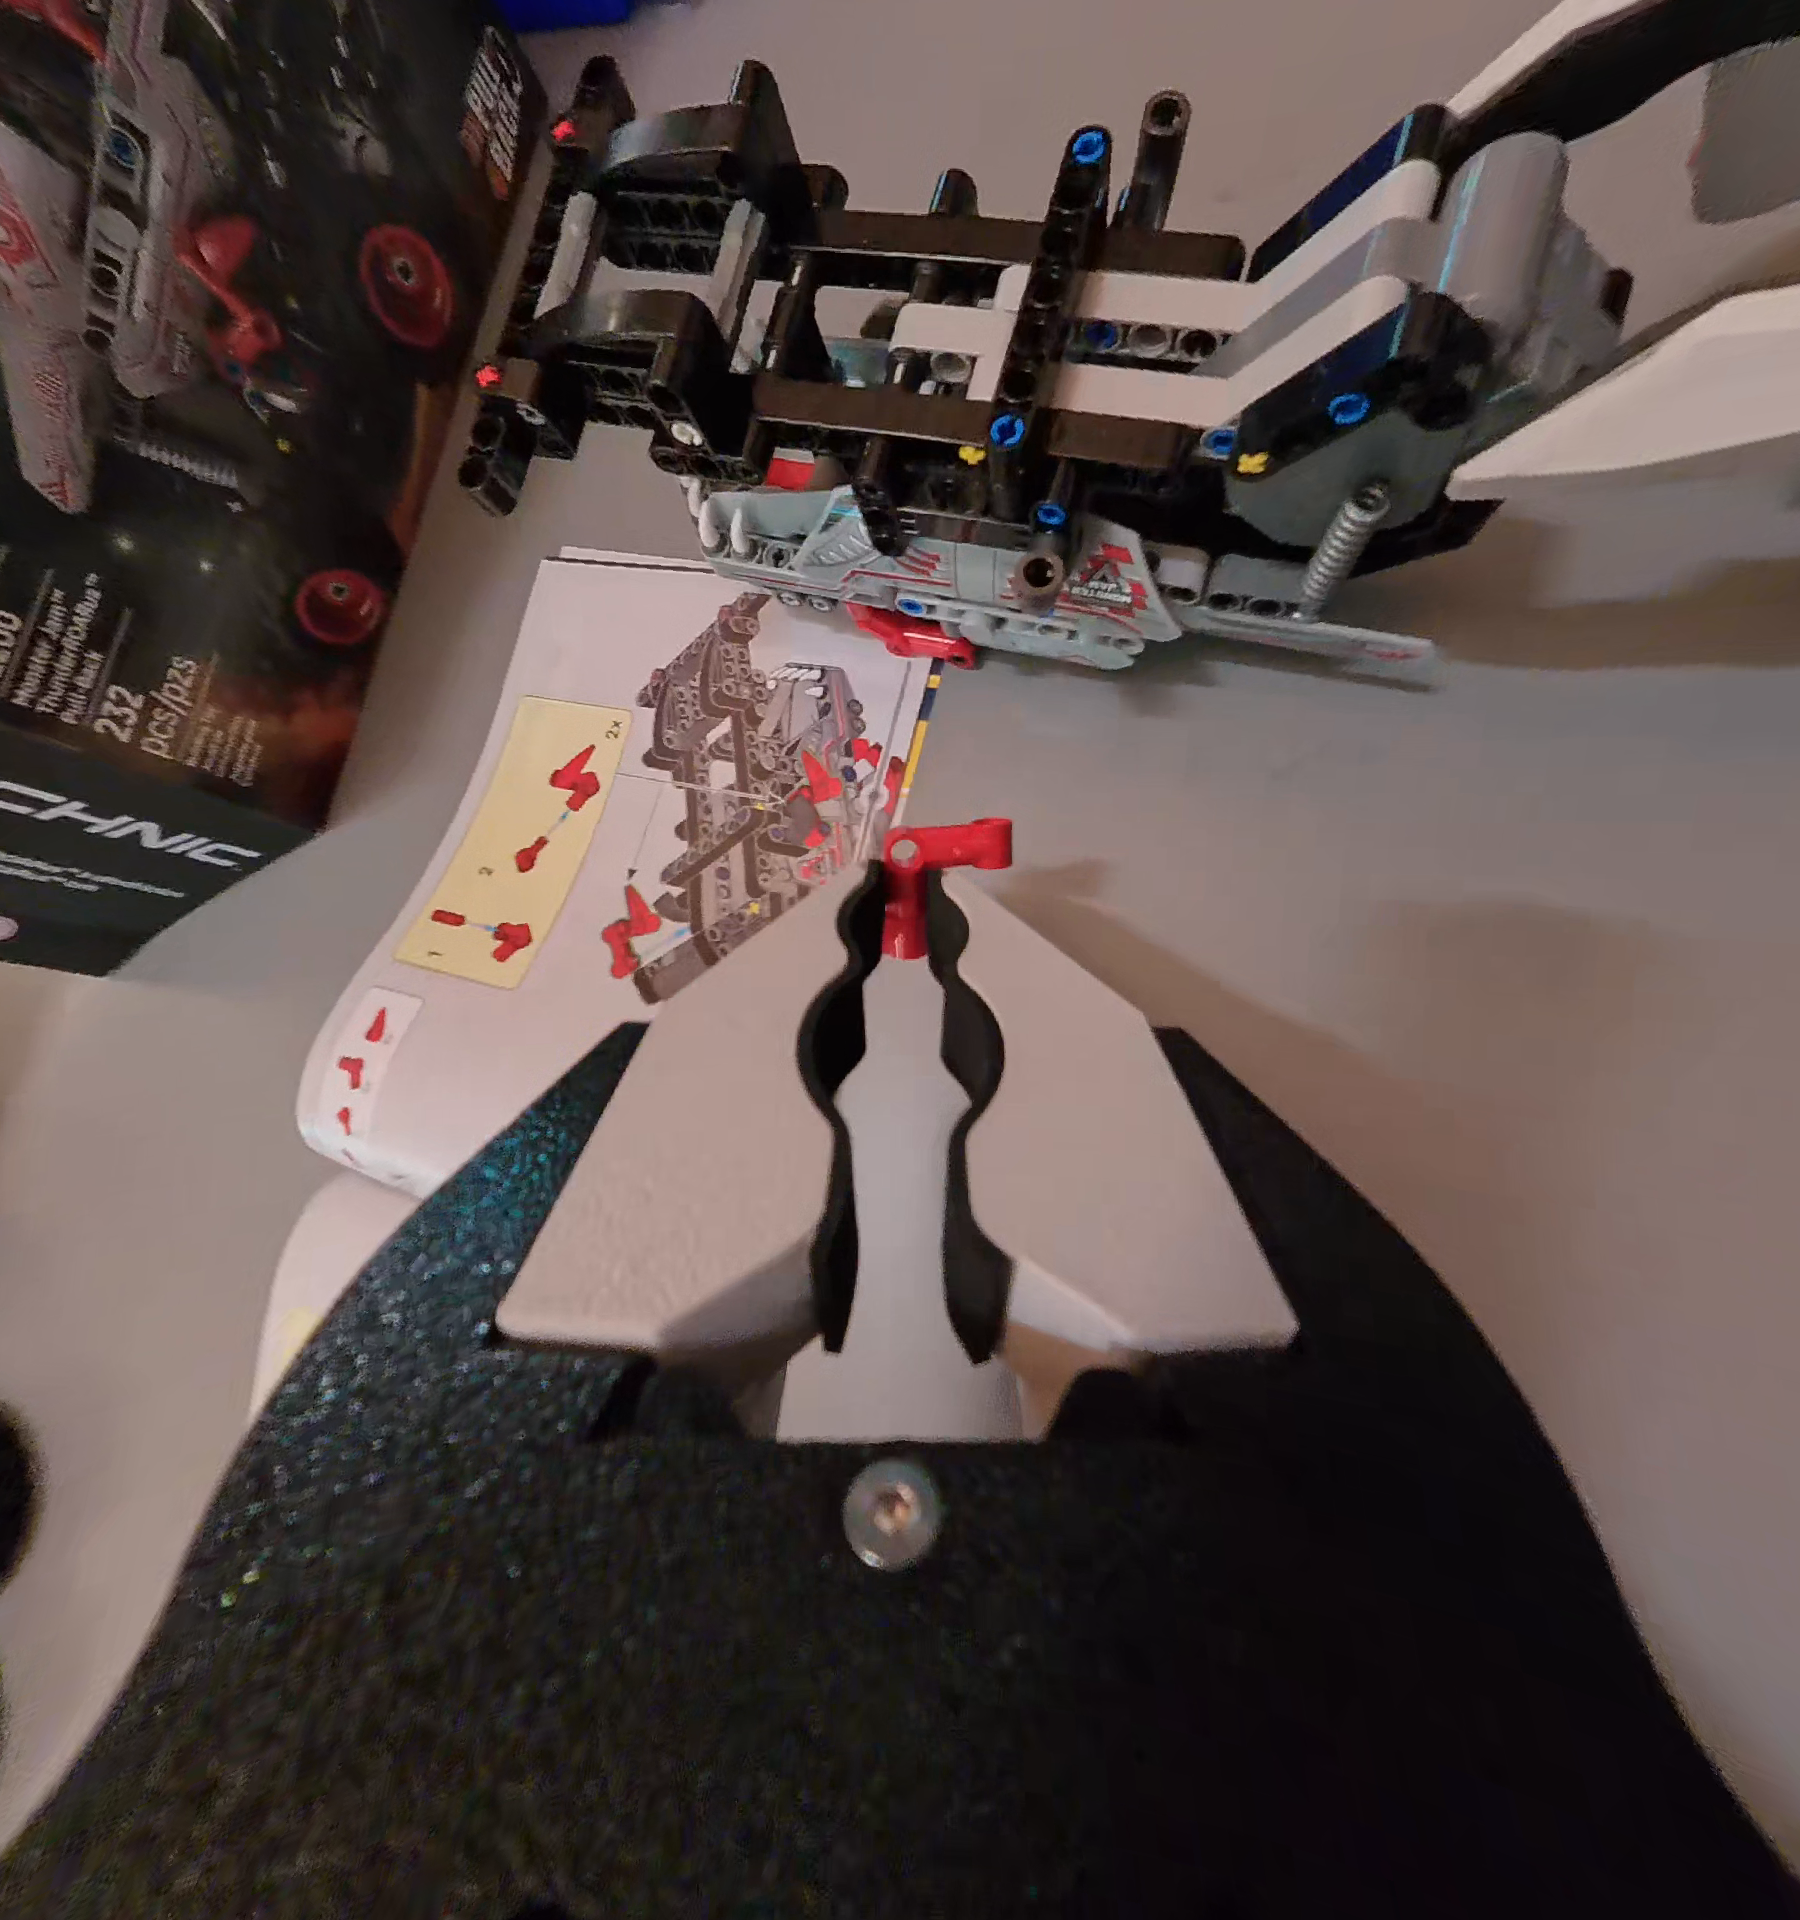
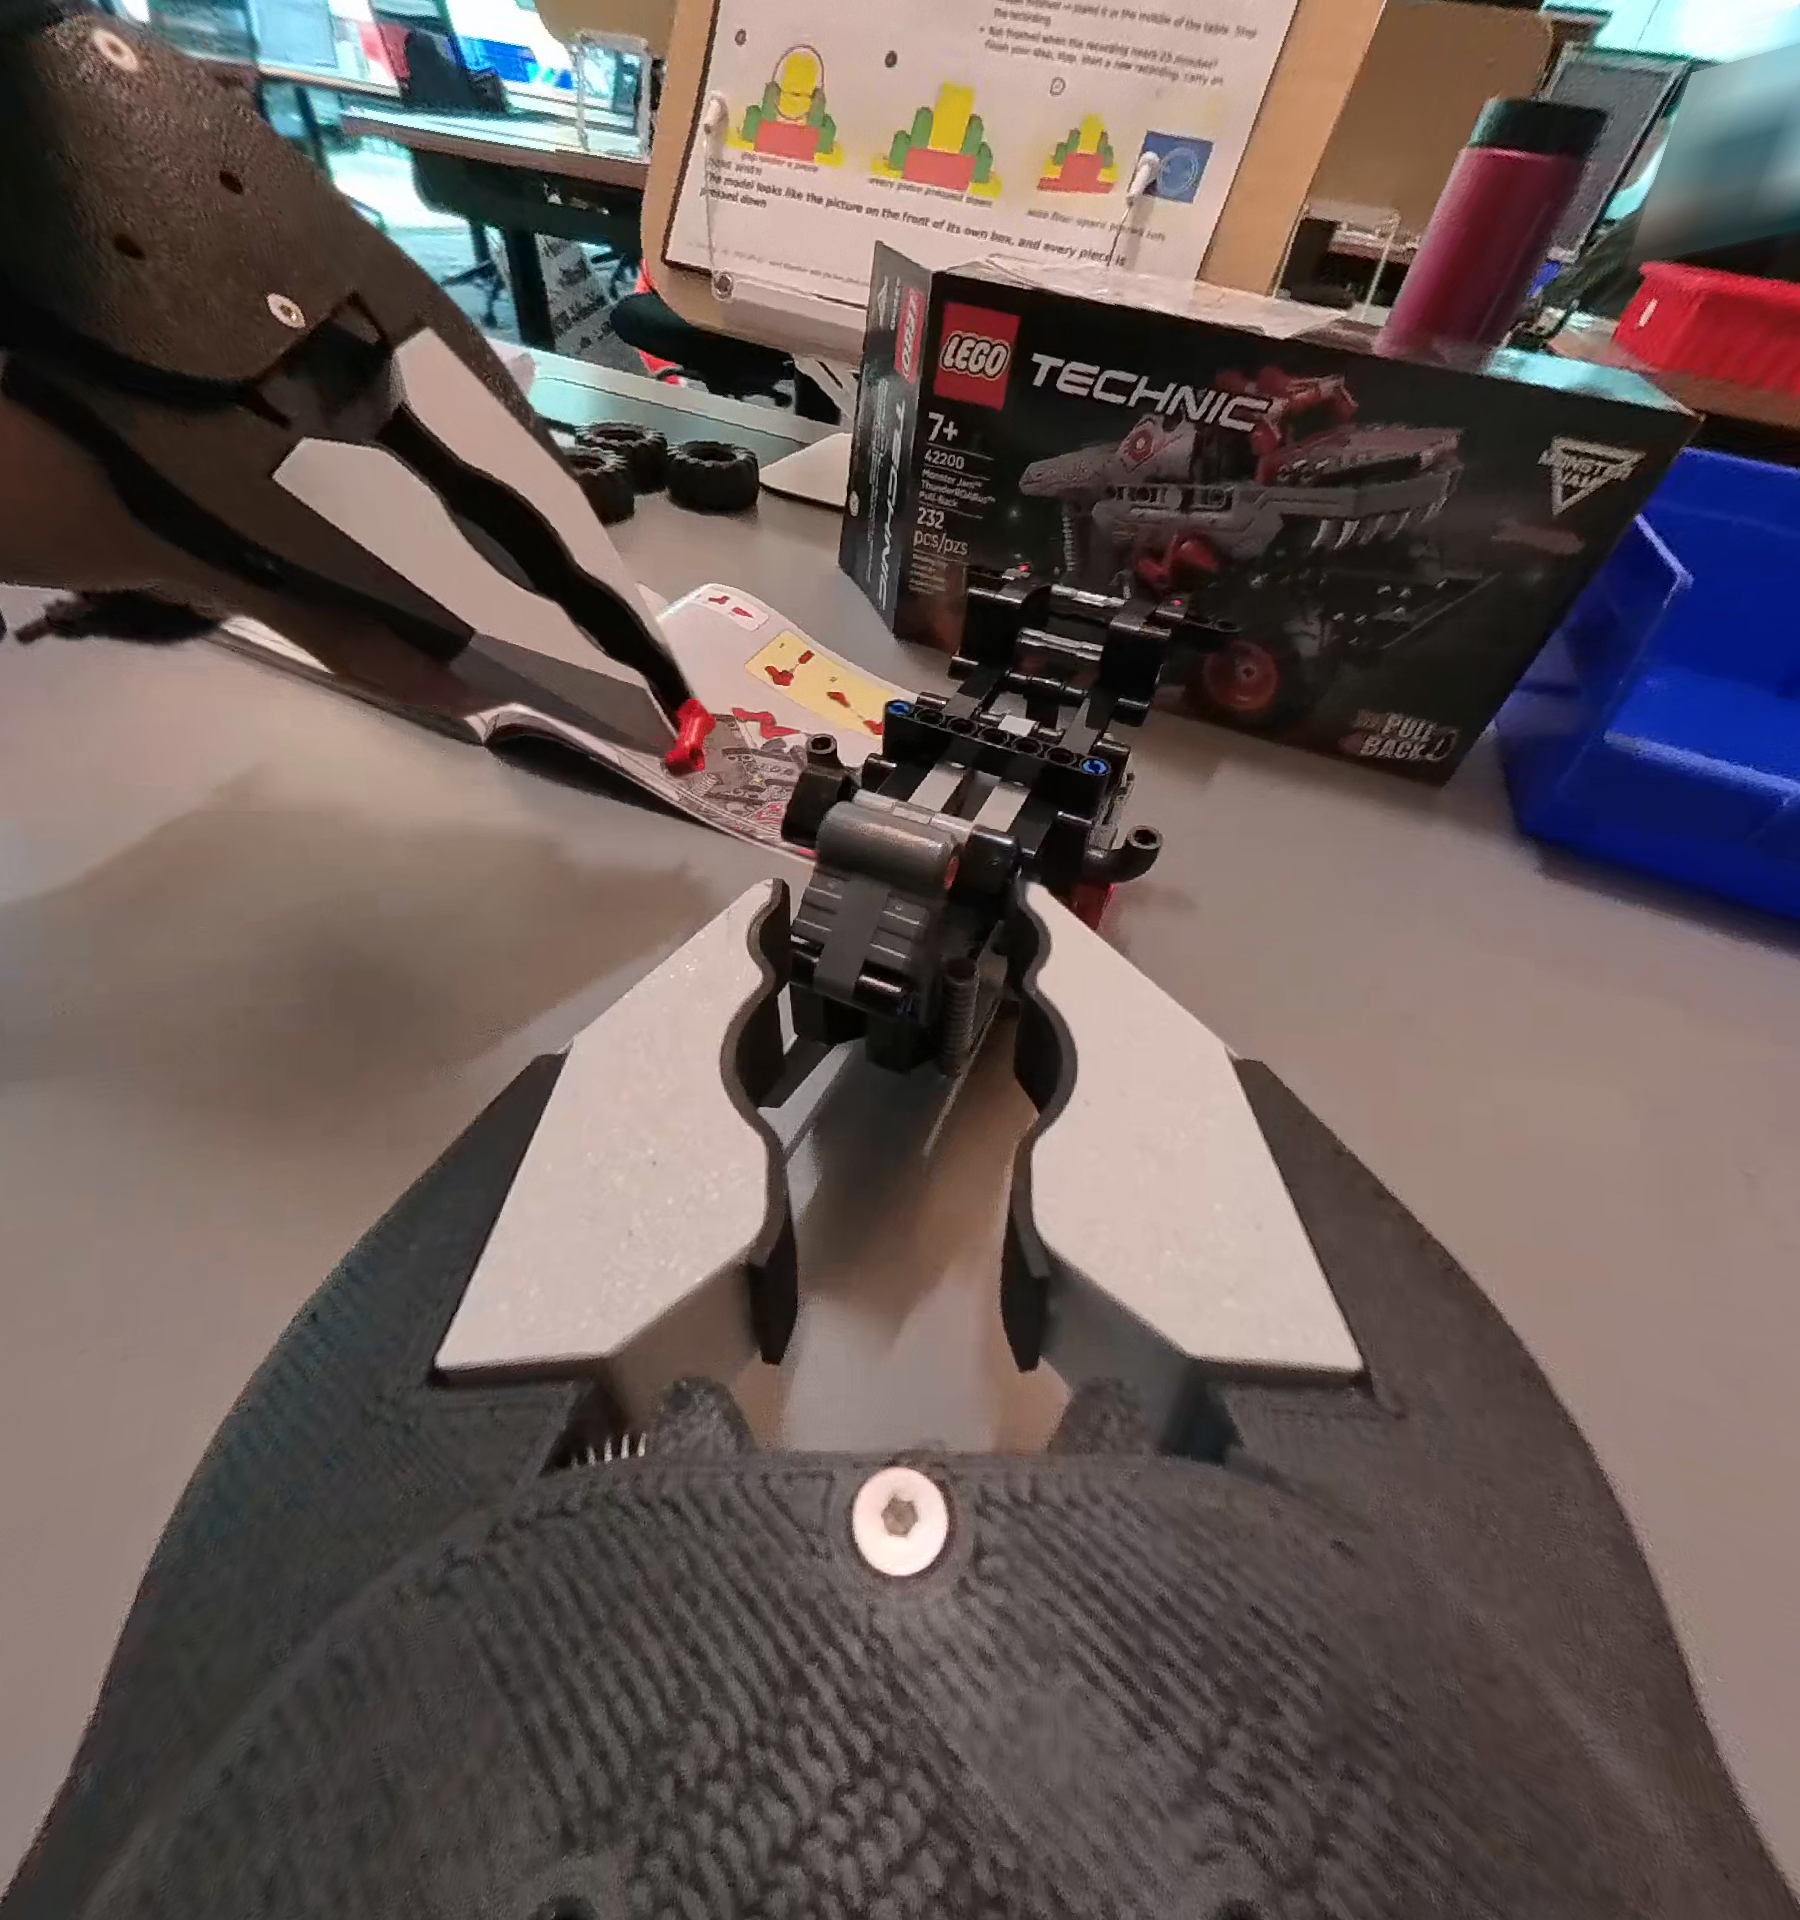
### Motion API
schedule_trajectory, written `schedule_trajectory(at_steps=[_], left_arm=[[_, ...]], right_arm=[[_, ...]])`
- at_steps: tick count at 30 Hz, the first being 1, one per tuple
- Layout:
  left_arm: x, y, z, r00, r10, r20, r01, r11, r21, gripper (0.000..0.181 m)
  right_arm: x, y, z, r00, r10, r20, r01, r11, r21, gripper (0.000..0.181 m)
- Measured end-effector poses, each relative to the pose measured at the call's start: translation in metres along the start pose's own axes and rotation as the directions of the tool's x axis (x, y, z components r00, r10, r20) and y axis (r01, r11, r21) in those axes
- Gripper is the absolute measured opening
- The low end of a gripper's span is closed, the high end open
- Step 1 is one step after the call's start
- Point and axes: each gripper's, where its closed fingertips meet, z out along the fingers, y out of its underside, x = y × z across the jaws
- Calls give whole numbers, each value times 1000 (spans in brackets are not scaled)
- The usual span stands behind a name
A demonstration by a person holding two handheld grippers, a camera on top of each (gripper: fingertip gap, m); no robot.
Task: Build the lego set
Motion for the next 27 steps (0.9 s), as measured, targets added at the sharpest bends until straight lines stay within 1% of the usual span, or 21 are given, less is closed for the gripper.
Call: schedule_trajectory(at_steps=[1, 2, 5, 6, 7, 9, 10, 11, 13, 16, 19, 21, 24, 27], left_arm=[[2, 0, 1, 1000, -11, -3, 11, 1000, 6, 5], [3, 1, 1, 1000, -19, -1, 19, 1000, 13, 5], [5, 3, -4, 999, -46, 15, 45, 998, 51, 5], [6, 4, -8, 998, -65, 17, 64, 995, 71, 5], [6, 4, -12, 996, -87, 15, 85, 992, 98, 5], [8, 1, -24, 991, -132, 7, 129, 977, 171, 5], [10, -1, -30, 988, -156, -2, 153, 967, 203, 5], [11, -2, -37, 984, -179, -5, 175, 957, 232, 5], [13, 0, -48, 979, -202, 11, 192, 945, 266, 5], [13, 11, -62, 974, -225, 38, 208, 943, 262, 5], [19, 20, -71, 963, -269, 5, 258, 927, 273, 5], [19, 27, -74, 959, -285, 4, 273, 923, 271, 5], [22, 34, -77, 952, -304, -18, 297, 915, 271, 5], [23, 41, -79, 947, -321, -34, 317, 908, 273, 5]], right_arm=[[0, 0, 0, 1000, -7, -3, 7, 1000, -3, 41], [0, 0, 0, 1000, -20, -6, 20, 1000, -7, 45], [1, -4, -8, 996, -84, -29, 84, 996, -18, 62], [-1, -12, -14, 992, -123, -42, 123, 992, 0, 60], [-9, -23, -20, 983, -181, -38, 182, 983, 30, 54], [-42, -43, -26, 953, -303, 6, 301, 949, 95, 35], [-59, -46, -23, 939, -342, 34, 337, 936, 106, 32], [-73, -44, -16, 927, -372, 52, 366, 926, 97, 33], [-90, -34, 3, 899, -434, 55, 431, 901, 55, 37], [-105, -31, 25, 868, -495, 48, 492, 869, 54, 34], [-118, -30, 40, 832, -553, 50, 549, 833, 76, 31], [-128, -31, 46, 799, -600, 53, 593, 799, 99, 28], [-141, -35, 52, 780, -622, 66, 612, 780, 128, 19], [-144, -28, 62, 750, -657, 73, 653, 754, 73, 15]])
